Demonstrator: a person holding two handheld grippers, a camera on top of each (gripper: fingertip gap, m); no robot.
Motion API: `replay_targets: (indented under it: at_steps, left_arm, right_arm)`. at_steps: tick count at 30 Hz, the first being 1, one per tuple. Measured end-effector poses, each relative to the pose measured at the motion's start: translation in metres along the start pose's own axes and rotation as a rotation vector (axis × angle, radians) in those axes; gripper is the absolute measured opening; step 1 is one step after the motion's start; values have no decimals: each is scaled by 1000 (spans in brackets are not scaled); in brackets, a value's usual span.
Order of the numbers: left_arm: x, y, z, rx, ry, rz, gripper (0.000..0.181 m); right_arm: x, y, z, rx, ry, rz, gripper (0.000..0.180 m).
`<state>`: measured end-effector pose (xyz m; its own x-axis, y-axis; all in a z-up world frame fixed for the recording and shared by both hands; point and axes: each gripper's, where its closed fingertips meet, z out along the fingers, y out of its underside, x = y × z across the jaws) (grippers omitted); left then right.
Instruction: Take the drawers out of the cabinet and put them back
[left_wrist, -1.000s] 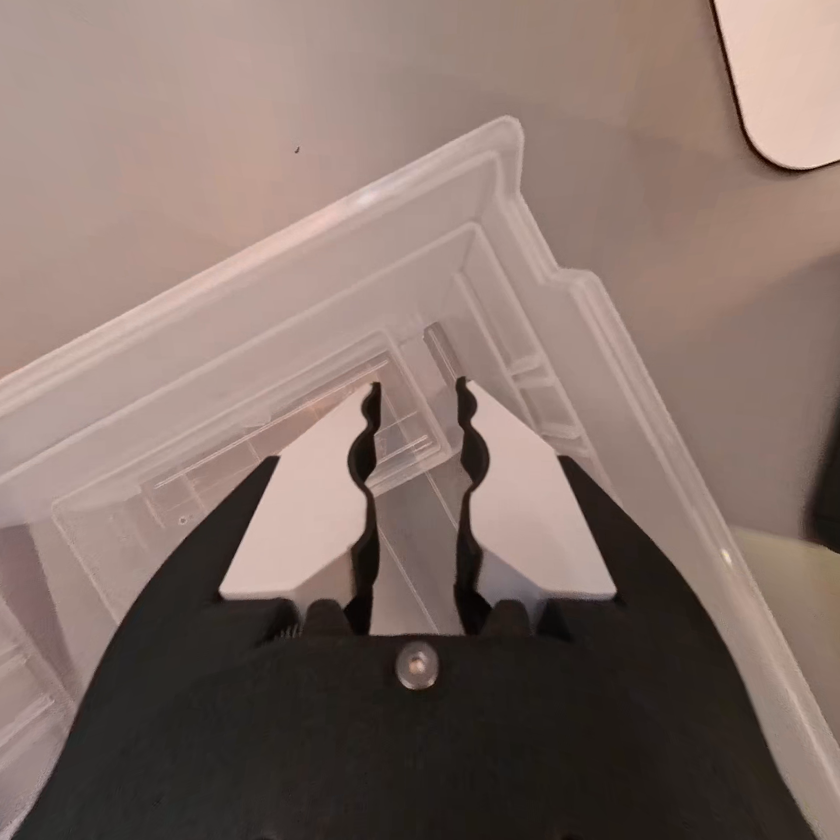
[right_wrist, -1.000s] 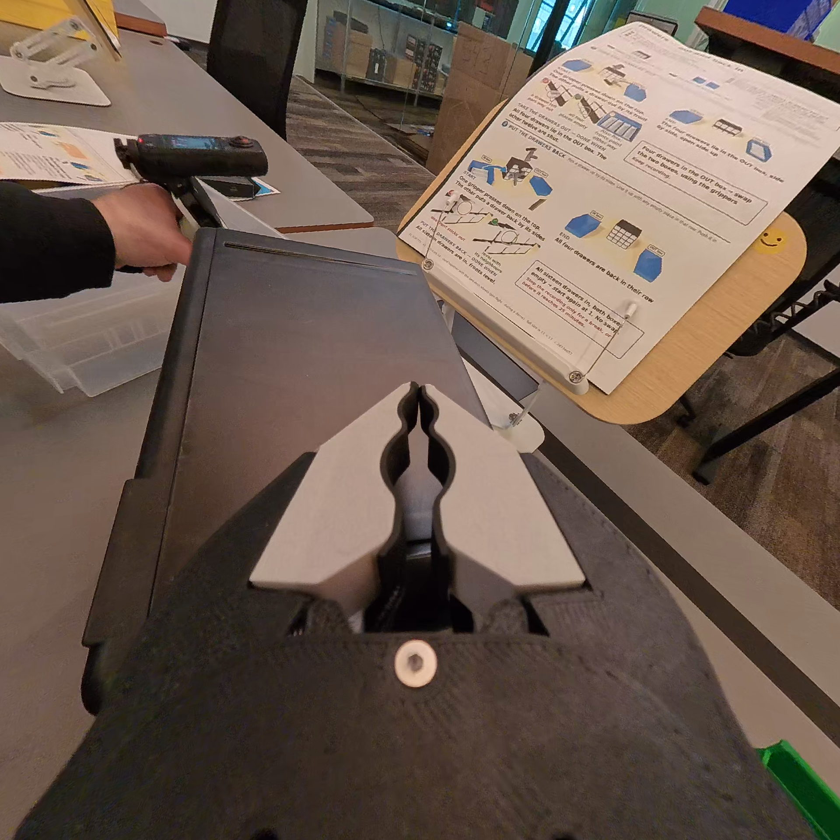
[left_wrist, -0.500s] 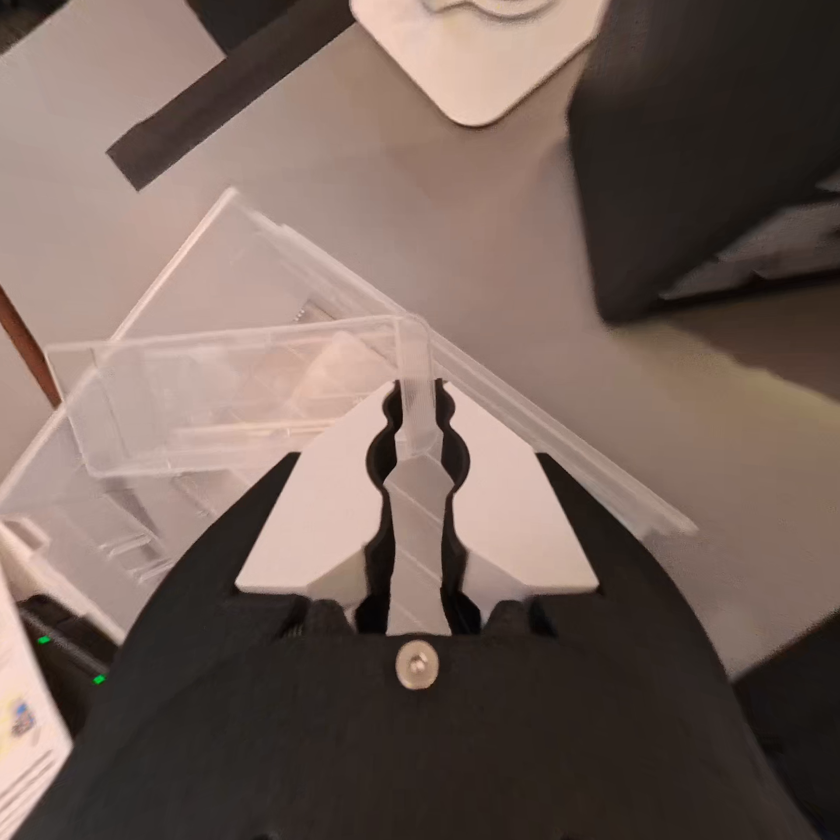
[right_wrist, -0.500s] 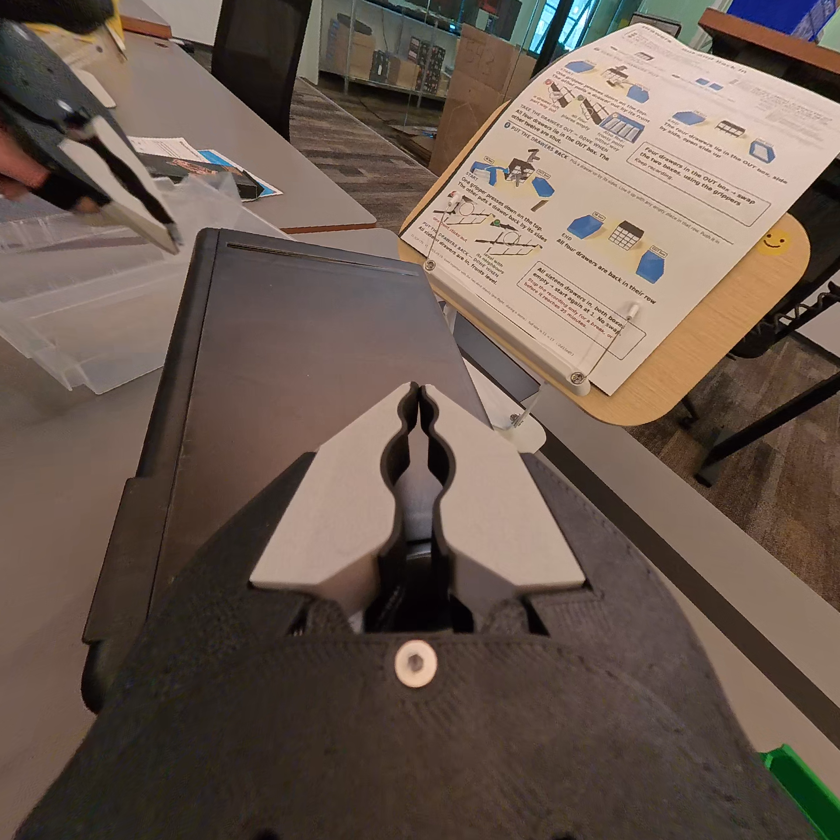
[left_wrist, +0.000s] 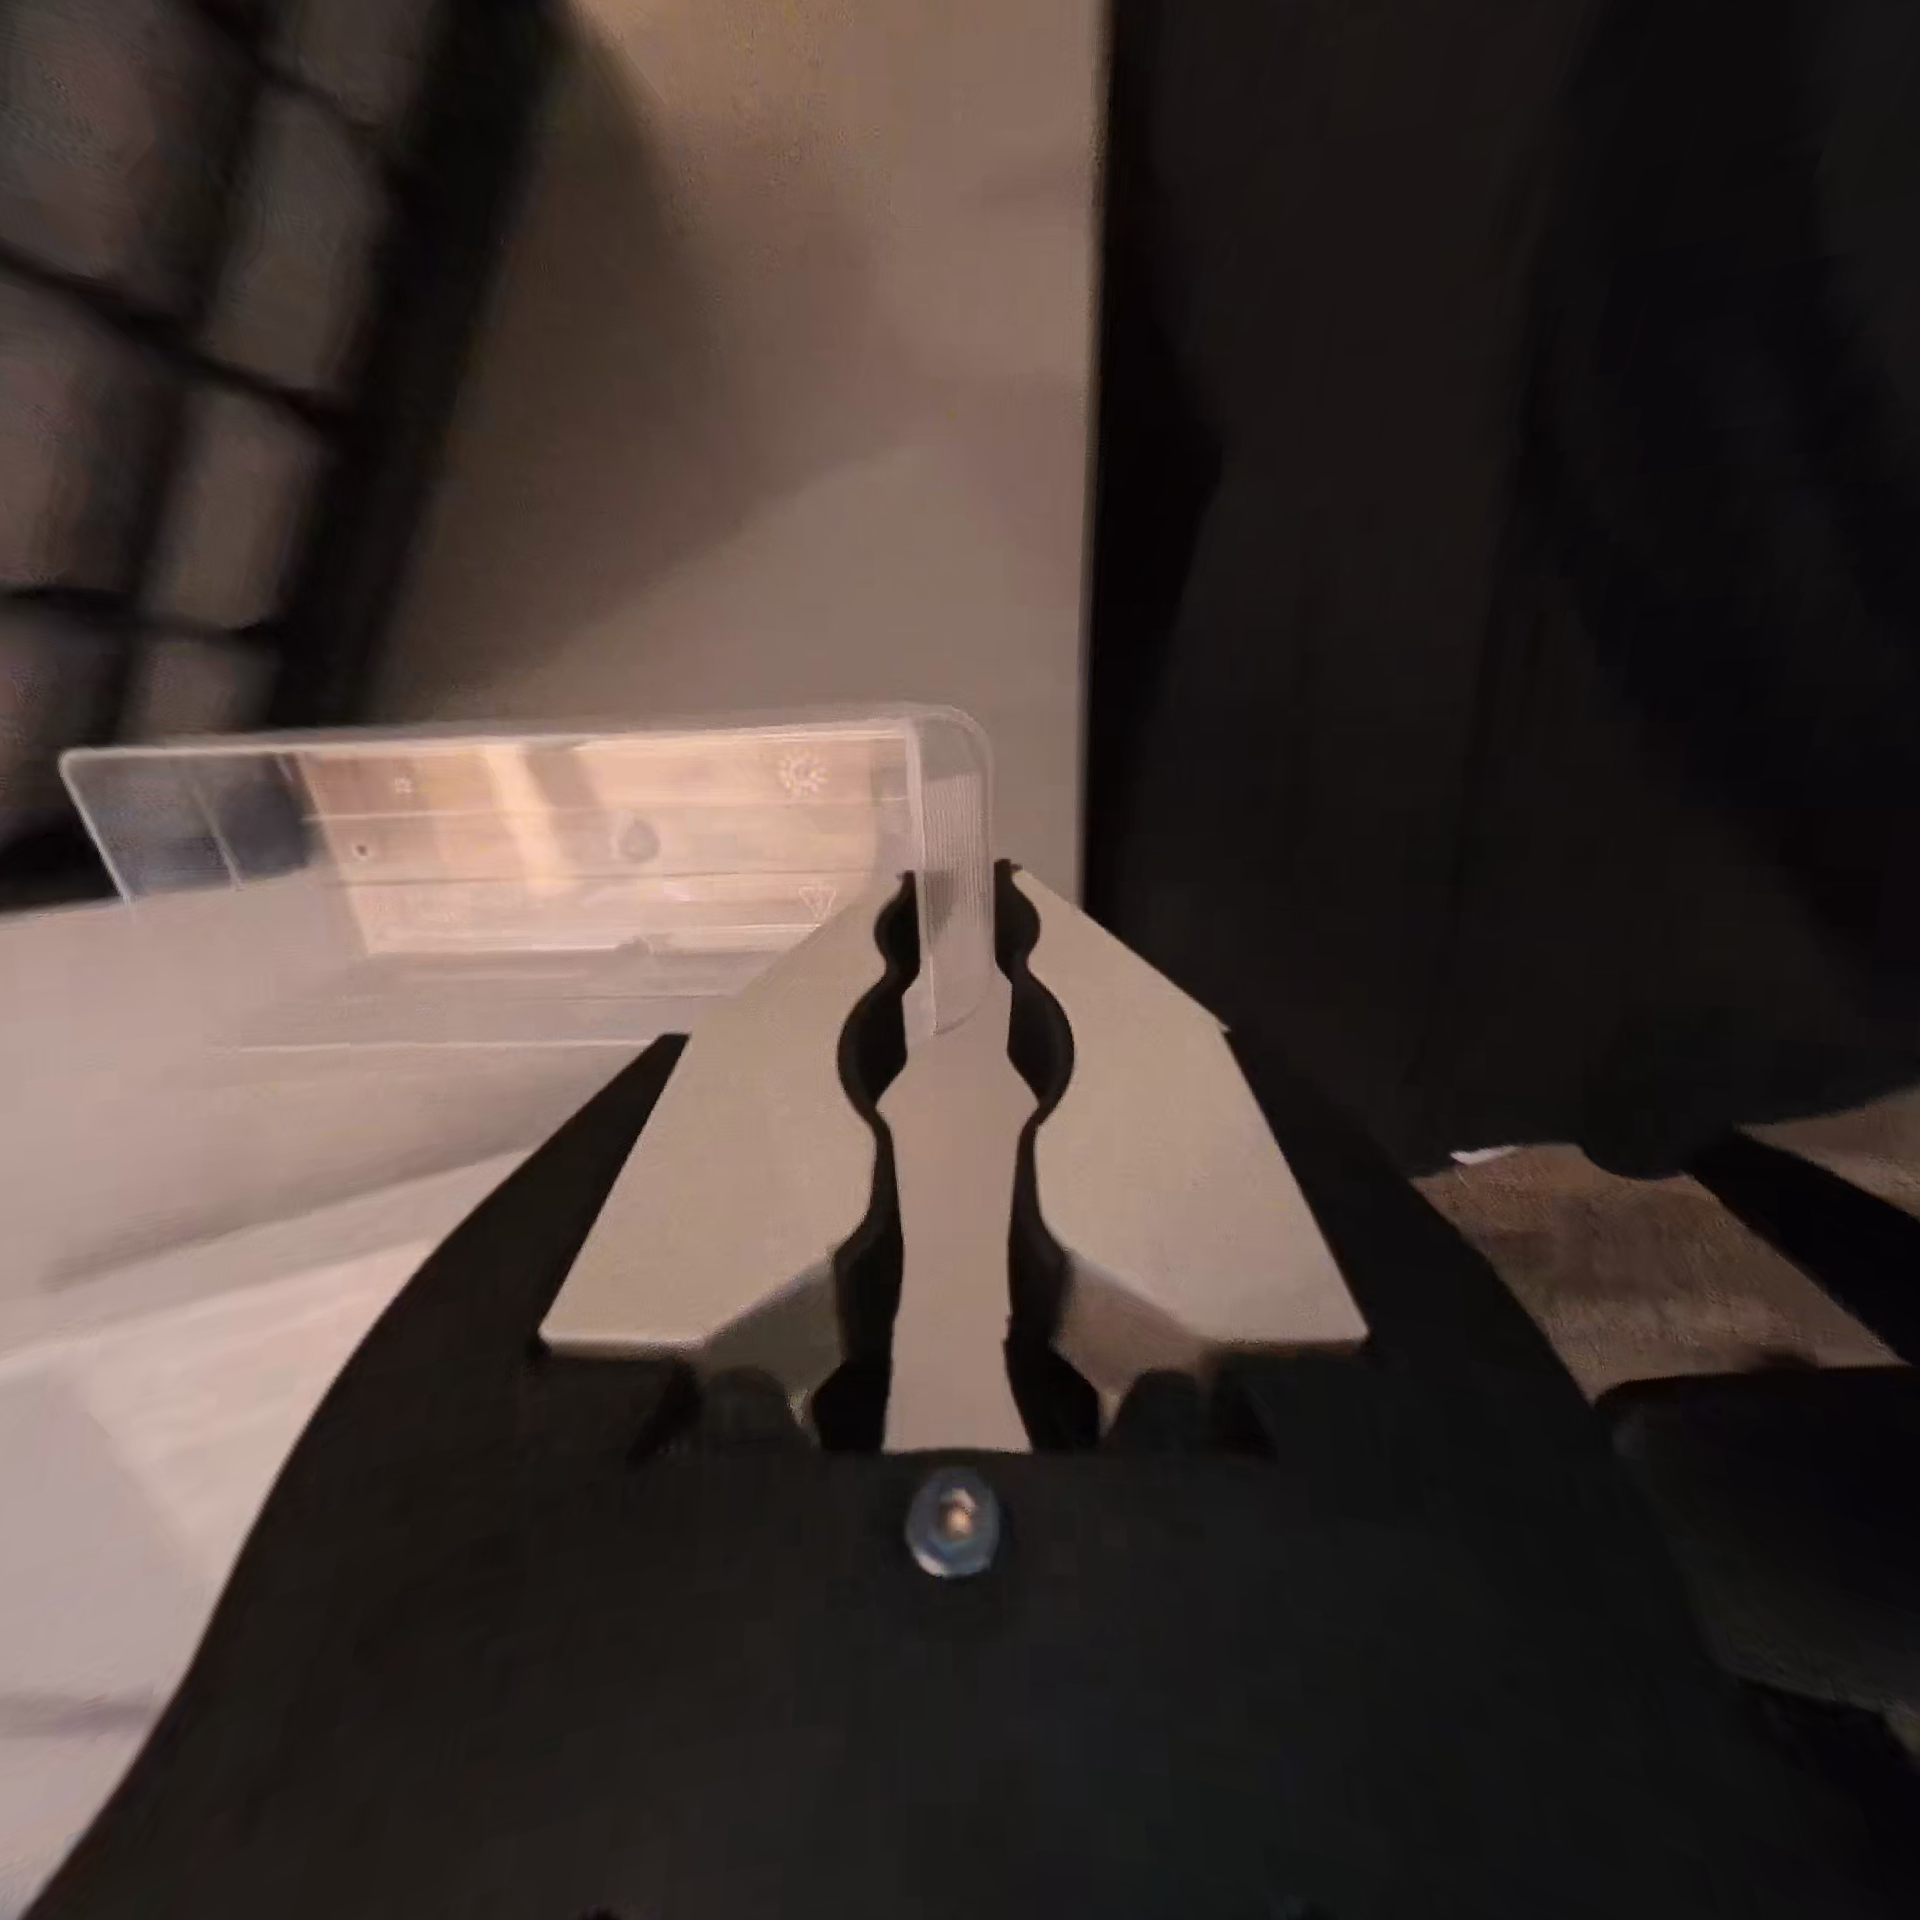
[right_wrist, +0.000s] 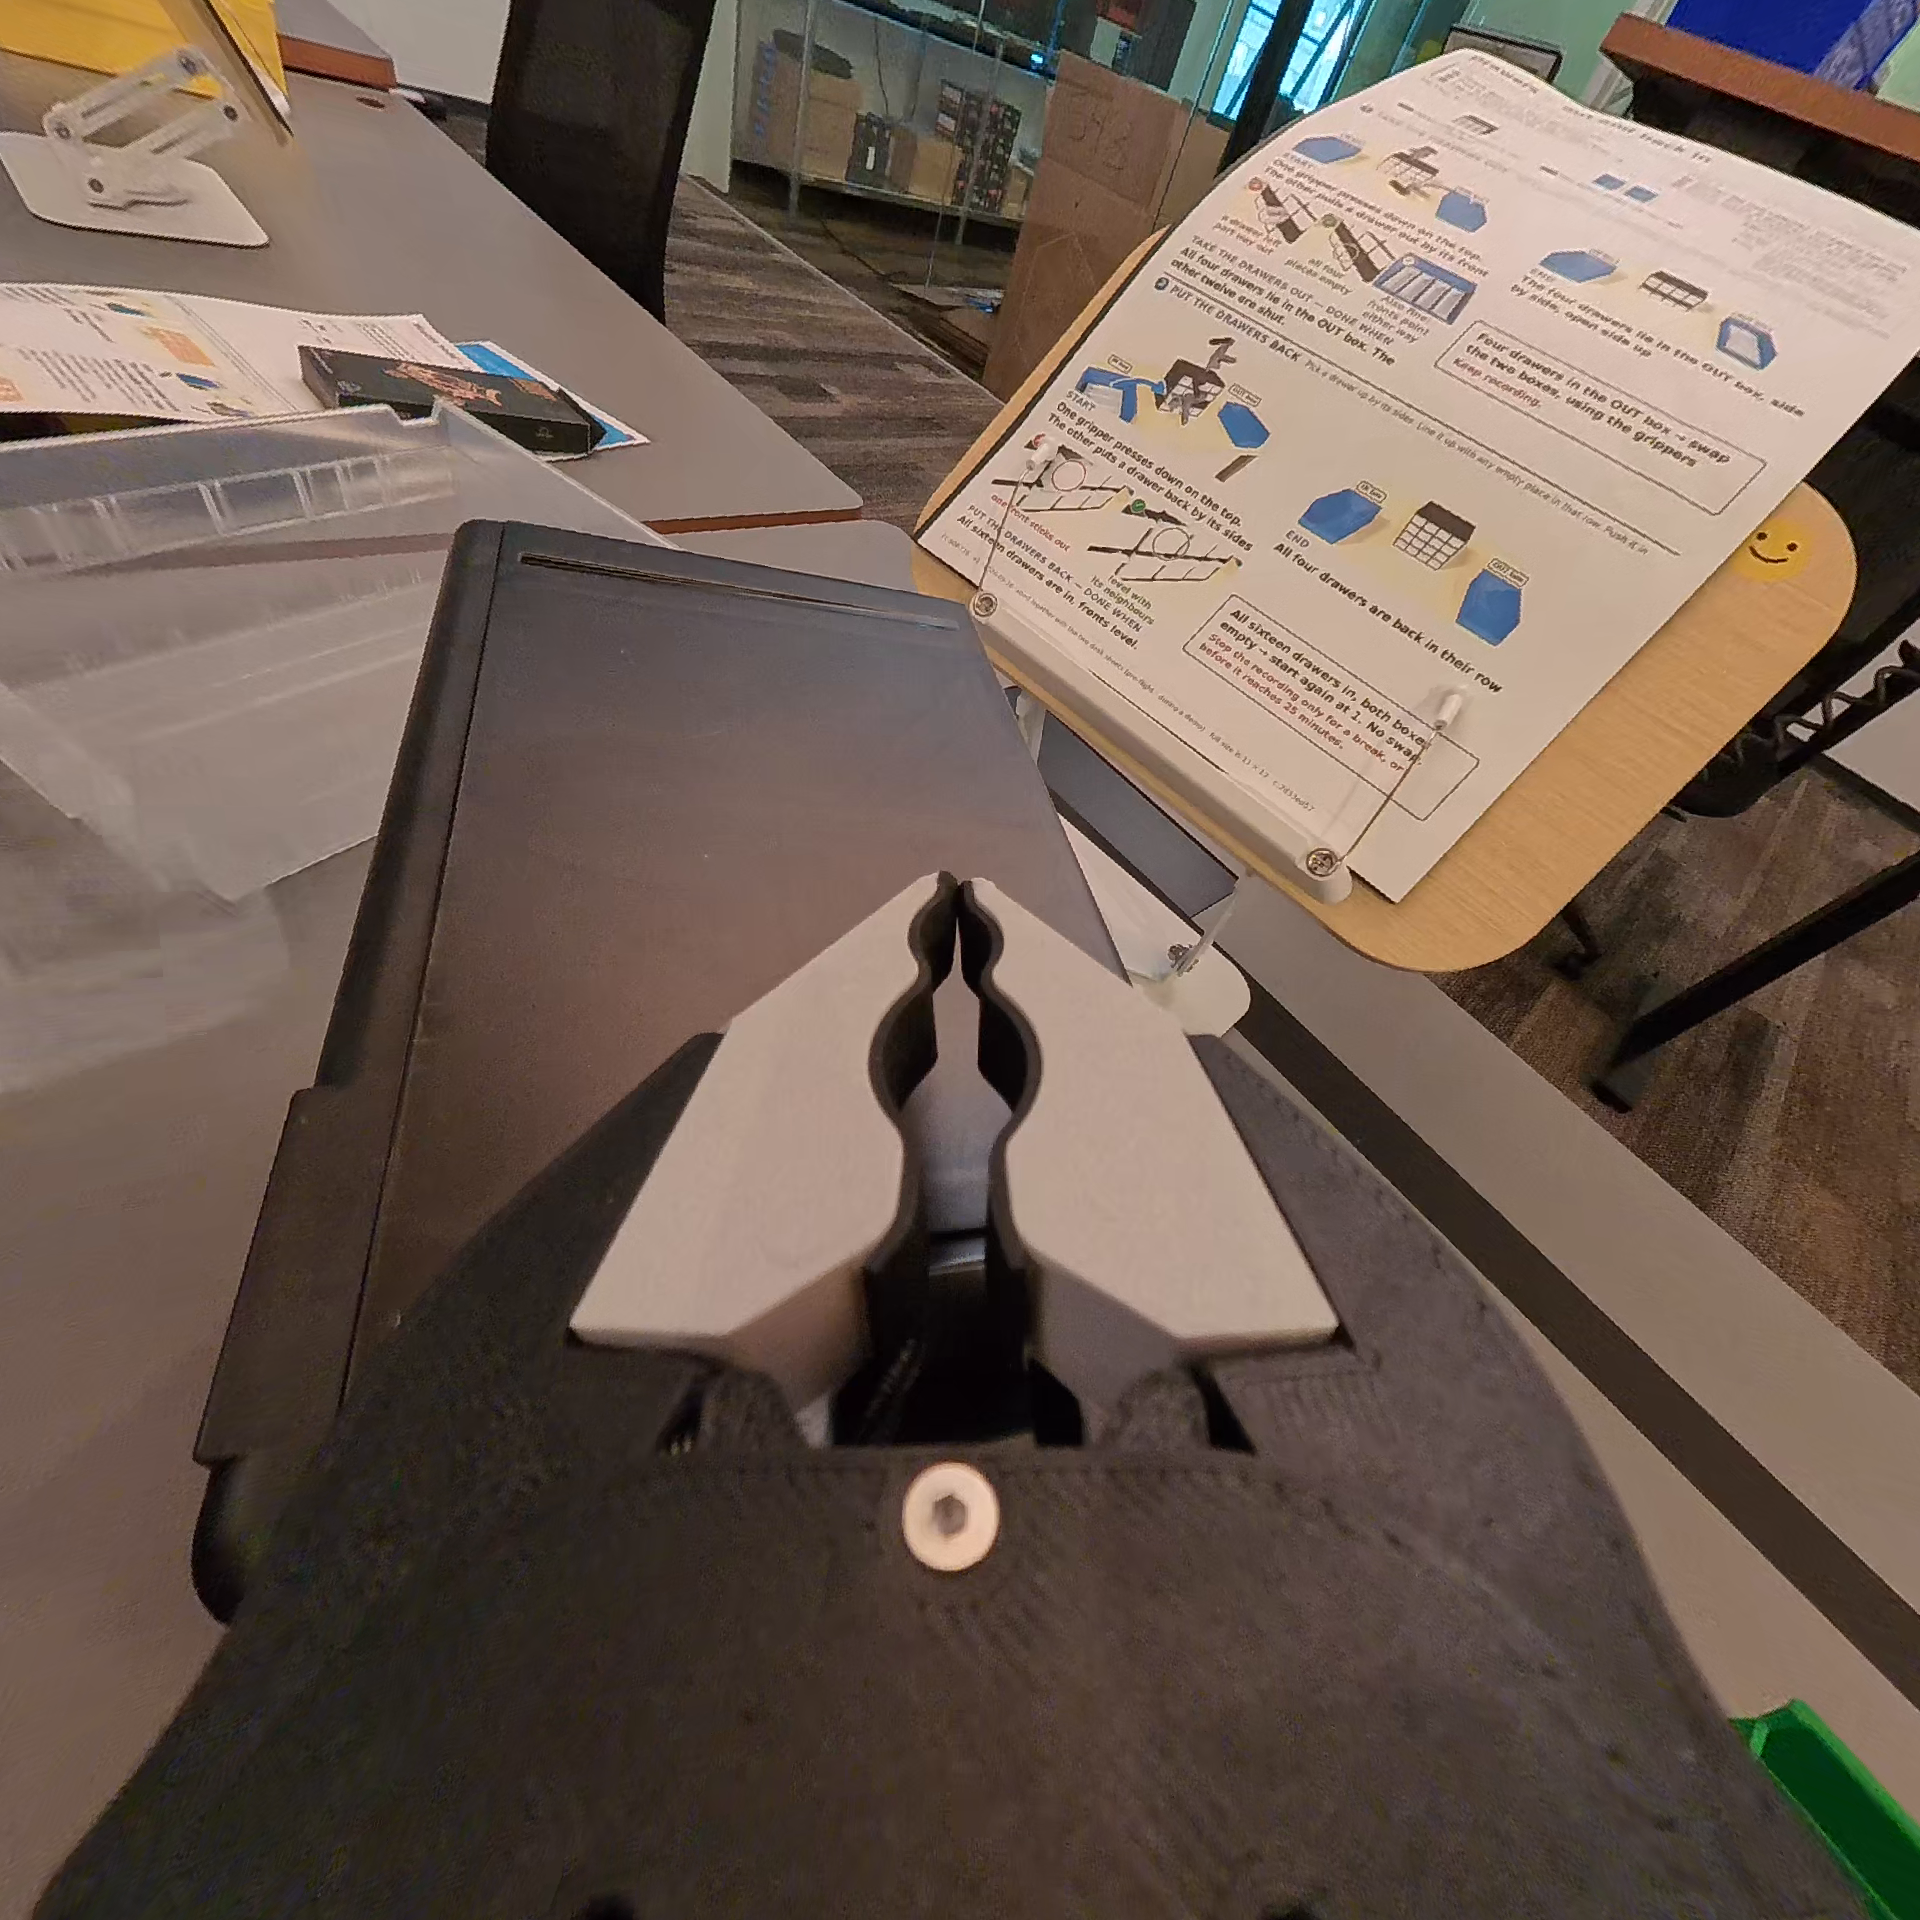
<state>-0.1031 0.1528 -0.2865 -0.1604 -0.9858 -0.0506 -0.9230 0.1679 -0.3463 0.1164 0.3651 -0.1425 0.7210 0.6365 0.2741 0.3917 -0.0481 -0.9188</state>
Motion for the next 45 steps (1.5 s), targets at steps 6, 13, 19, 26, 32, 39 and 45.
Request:
replay_targets:
  at_steps: [6,13,19,26,32,39,45]
  left_arm:
    - [12,35,62,-171,25,40,14]
    - [-10,60,47,-96,-179,-247,81]
    - [-26,67,51,85,-330,-727,117]
    - [-29,80,84,16,-300,-835,65]
    - [-37,62,73,64,-327,-778,65]
    - [-29,-31,12,177,-191,-665,65]
    - [-41,-92,-16,125,-132,-551,65]
  right_arm:
    - [0,0,-1,-1,0,1,0]
    - [0,0,0,-2,-5,1,0]
    - [0,0,0,-1,-5,1,0]
    - [0,0,0,0,-4,1,0]
    - [-1,0,-1,5,-9,2,0]
    - [-1,0,-1,7,-11,3,0]
    - [-1,0,-1,8,-13,4,0]
